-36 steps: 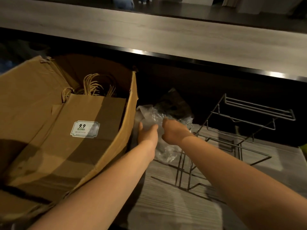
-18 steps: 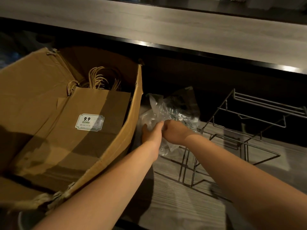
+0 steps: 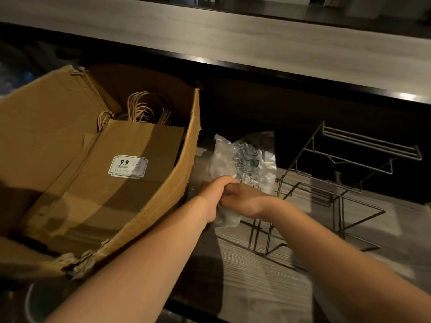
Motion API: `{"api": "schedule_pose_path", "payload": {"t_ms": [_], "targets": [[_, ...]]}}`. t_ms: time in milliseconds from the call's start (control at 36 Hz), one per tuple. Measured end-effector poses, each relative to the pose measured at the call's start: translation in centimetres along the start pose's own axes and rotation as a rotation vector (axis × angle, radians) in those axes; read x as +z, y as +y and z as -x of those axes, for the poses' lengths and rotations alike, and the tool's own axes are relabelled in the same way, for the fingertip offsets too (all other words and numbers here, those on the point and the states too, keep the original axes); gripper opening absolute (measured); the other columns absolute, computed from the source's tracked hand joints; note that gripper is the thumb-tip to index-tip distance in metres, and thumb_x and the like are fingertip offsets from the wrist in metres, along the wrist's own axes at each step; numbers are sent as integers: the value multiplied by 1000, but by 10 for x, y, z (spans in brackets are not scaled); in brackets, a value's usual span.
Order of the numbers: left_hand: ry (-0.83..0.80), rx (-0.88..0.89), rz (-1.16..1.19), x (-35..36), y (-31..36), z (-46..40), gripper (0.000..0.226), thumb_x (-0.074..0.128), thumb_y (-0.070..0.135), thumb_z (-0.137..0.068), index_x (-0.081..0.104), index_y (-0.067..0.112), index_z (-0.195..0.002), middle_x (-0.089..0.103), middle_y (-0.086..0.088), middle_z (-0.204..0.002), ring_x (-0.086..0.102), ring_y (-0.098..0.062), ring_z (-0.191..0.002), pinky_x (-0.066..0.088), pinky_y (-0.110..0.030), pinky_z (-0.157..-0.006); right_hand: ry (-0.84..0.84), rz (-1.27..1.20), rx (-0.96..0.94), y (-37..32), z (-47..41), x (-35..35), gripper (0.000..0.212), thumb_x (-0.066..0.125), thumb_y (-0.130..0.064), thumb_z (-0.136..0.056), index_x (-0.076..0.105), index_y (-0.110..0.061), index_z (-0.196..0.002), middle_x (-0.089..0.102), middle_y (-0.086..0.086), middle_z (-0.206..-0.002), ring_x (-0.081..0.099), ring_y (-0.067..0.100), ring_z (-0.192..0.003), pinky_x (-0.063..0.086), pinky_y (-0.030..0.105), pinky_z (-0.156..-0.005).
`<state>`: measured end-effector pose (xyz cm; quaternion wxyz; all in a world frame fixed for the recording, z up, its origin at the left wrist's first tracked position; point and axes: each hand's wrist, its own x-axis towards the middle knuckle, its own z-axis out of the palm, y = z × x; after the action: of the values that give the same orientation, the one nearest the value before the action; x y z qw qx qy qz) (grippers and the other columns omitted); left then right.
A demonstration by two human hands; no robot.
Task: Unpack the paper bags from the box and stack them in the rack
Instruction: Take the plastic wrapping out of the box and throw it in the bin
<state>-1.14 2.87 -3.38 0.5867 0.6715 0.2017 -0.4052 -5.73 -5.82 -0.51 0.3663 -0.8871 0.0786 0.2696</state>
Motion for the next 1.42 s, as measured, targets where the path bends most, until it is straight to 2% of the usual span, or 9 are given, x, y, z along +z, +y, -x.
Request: {"api": "schedule_pose_path", "payload": {"t_ms": [83,278,528,667,778,917,1056,1194,1417], "targets": [[-24,3,-59,-1,3,10,18,66,30,-81,64,13,-76,63,-5,-80,54,-20,-72,40,-28,-62,60,-72,-50,3,8,3,21,47,-13,-96,61,-16,-110,61,0,-103,56,15,-98,45,29,-84],[32,336,6,9,13,51,16,57,22,-93,64,16,-106,61,2,-83,55,-9,-74,38,-23,-57,418,-290,-275,12,40,11,6,63,-18,-89,60,-22,-92,63,-7,-86,59,2,-79,47,20,-71],[33,566,-22,0,30,107,19,54,36,-93,63,21,-87,64,1,-92,55,-7,-81,41,-25,-71,901,-357,-227,-1,73,-16,72,59,-66,-73,32,-41,-135,28,-20,-133,29,3,-131,28,31,-108],[19,719,-6,-13,42,128,25,56,35,-89,56,20,-70,66,1,-83,60,-13,-87,44,-28,-74,744,-563,-284,-30,75,-26,109,55,-81,-60,5,-45,-150,6,-29,-146,11,-2,-138,20,35,-113],[-157,682,134,-27,53,139,29,54,35,-90,71,16,-104,73,-1,-106,65,-14,-106,49,-33,-95,559,-799,-392,-53,74,-28,111,67,-75,-59,4,-53,-147,22,-23,-153,33,1,-137,39,30,-107],[-304,641,292,-51,63,146,44,53,34,-88,64,9,-122,67,-16,-121,62,-29,-116,43,-49,-105,505,-944,-535,-82,72,-26,97,79,-52,-67,24,-43,-146,54,-14,-135,59,3,-117,54,24,-91],[-1,808,233,-71,70,156,19,60,26,-89,64,19,-107,71,-5,-105,69,-17,-98,56,-33,-82,574,-929,-586,-112,68,-23,66,74,-31,-73,45,-32,-132,63,-7,-120,65,10,-108,56,35,-89],[255,945,102,-105,75,164,36,64,56,-63,51,55,-96,60,6,-119,60,-14,-110,50,-46,-94,555,-870,-642,-146,62,-17,48,72,-24,-83,51,-30,-125,66,-3,-114,67,14,-102,57,40,-86],[94,839,297,-161,71,178,21,55,28,-93,67,27,-110,75,2,-100,71,-15,-94,56,-37,-83,359,-838,-710,-201,51,-2,39,67,-13,-89,53,-28,-122,67,-3,-113,69,15,-100,58,35,-82]]}}
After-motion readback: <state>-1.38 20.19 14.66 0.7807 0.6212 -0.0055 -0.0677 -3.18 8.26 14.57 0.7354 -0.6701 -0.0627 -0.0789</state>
